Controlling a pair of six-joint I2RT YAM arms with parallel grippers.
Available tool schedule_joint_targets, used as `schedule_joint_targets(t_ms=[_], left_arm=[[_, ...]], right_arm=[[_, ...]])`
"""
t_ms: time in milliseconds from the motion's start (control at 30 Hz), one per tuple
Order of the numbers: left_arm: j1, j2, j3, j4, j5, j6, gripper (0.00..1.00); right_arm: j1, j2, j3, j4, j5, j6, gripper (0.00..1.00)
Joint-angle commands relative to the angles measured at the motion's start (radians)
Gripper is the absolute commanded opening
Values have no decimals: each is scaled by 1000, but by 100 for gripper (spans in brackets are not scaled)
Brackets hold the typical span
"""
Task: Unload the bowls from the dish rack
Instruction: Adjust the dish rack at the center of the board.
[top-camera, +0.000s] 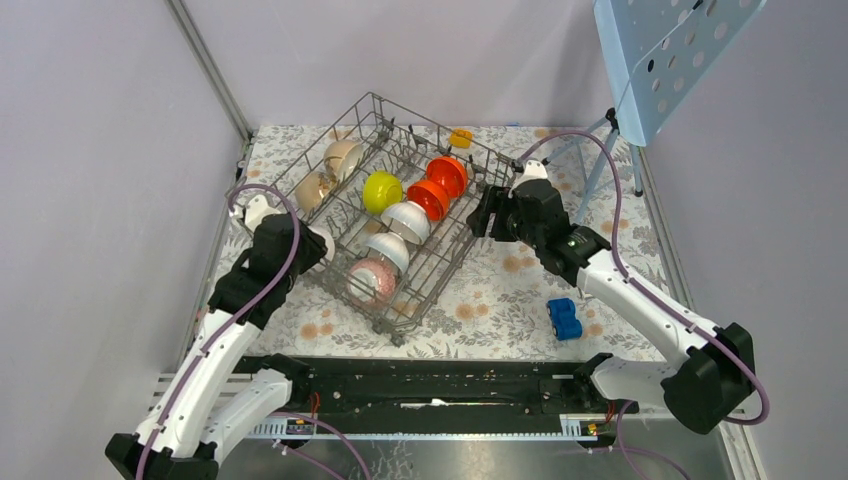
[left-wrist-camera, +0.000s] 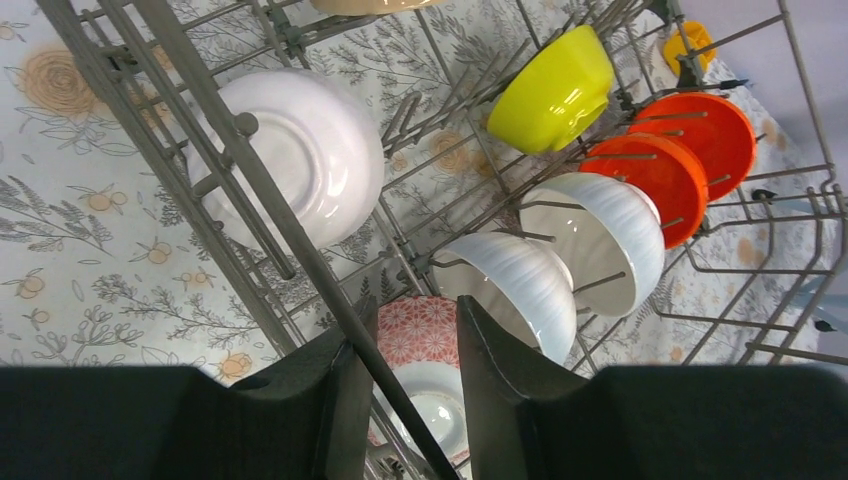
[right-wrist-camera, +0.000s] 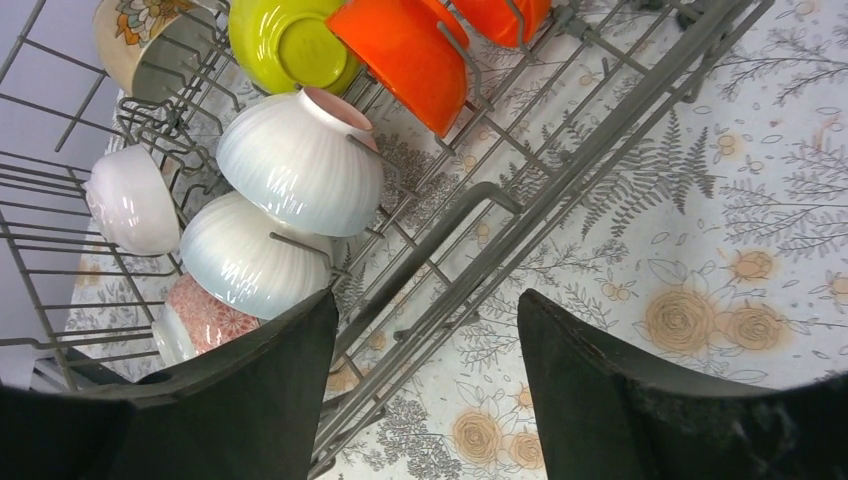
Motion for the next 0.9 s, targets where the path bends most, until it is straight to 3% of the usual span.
schedule_joint_targets(t_ms=[0,167,300,533,867], left_arm=[[1,43,65,58,-105,141,4],[13,81,98,61,-132,166,1],[25,106,95,70,-104,169,0],[27,73,59,83,-55,193,0],[26,35,34,66,-4,213,4]], right_arm=[[-1,-48,29,-35,79,-56,75],[0,-36,44,17,178,-90,79],[0,7,34,179,215,-145,80],[-10,187,169,328,330,-342,82],[-164,458,370,329,187,-391,81]])
